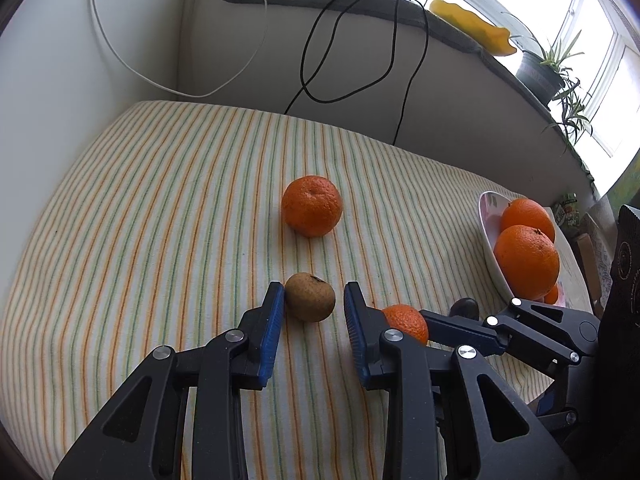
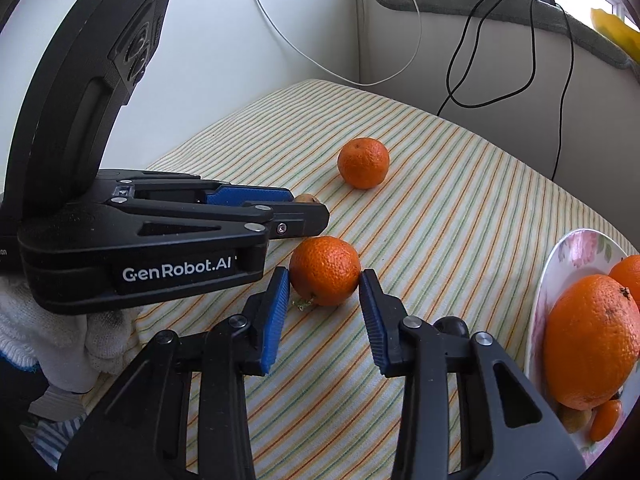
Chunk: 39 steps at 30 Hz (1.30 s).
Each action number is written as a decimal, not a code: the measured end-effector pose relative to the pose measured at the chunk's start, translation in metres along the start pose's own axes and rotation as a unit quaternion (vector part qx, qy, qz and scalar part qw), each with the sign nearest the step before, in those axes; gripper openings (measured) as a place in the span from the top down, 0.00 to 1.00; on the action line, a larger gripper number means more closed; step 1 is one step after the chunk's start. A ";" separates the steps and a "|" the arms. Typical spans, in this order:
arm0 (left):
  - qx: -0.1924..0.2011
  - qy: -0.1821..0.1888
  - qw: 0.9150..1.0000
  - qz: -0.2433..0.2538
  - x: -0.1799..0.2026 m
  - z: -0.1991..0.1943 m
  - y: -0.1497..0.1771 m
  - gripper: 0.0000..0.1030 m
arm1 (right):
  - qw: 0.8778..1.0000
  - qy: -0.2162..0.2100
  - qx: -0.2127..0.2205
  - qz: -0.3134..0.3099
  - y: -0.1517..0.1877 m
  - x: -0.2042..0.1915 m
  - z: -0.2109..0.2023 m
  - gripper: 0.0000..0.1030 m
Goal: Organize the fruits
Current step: 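Grasp the tangerine with the right tool while the left tool grasps the brown kiwi, then lift the tangerine with the right tool while the left tool carries the kiwi toward the bowl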
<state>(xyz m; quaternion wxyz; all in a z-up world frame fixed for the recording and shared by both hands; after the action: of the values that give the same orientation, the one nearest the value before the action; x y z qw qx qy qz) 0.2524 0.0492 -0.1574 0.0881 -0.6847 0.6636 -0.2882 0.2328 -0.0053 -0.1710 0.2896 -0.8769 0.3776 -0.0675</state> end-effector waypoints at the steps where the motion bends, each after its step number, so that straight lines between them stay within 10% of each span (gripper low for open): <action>1: 0.000 -0.003 1.000 0.001 0.000 0.001 -0.001 0.73 | 1.000 0.000 0.000 0.000 0.001 0.000 -0.001 0.64; 39: 0.067 -0.062 0.994 0.064 0.039 -0.053 0.005 0.76 | 0.999 -0.011 0.042 0.025 0.013 0.002 -0.046 0.65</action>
<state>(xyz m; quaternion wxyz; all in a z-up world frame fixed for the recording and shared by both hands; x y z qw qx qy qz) 0.2190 0.0252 -0.1055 0.1931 -0.6498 0.6786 -0.2826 0.2106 -0.0351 -0.1407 0.3323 -0.8549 0.3929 -0.0662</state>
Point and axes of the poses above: each gripper's, at about its wrist camera, not at the fingertips, and z roughly the way its jaws point, x to its right, y to its underside, the point moved 8 cm from there along z, roughly the way its jaws point, and after that the axes turned 5 degrees about -x, right-handed, at the moved point
